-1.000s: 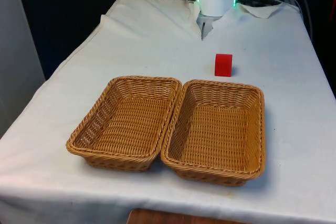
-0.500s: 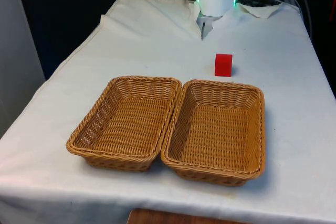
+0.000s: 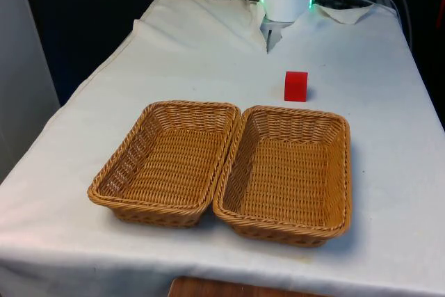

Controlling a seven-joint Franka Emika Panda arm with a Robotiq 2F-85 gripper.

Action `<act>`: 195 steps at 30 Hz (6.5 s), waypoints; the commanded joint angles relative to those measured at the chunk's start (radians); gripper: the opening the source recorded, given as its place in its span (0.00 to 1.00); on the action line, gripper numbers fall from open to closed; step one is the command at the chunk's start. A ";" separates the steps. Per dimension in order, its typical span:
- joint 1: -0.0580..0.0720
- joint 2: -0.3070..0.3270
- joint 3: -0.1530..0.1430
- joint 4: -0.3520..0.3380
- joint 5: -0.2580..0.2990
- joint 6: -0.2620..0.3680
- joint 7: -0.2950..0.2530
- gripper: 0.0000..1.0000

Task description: Pick up the red cube and place it into the right basket.

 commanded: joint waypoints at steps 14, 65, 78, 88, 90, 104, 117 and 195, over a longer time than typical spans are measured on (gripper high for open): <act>-0.002 -0.076 -0.021 -0.165 0.008 0.148 -0.032 1.00; -0.002 0.020 -0.023 -0.227 0.000 0.295 -0.044 1.00; 0.001 0.064 -0.020 -0.227 0.010 0.331 -0.013 1.00; 0.004 0.115 -0.002 -0.232 0.016 0.368 0.005 1.00; 0.004 0.120 0.000 -0.232 0.016 0.372 0.005 1.00; -0.003 0.178 0.005 -0.234 0.019 0.406 -0.005 1.00; -0.002 0.232 -0.003 -0.240 0.028 0.465 -0.019 1.00; 0.000 0.503 0.053 -0.208 0.091 0.728 -0.006 0.79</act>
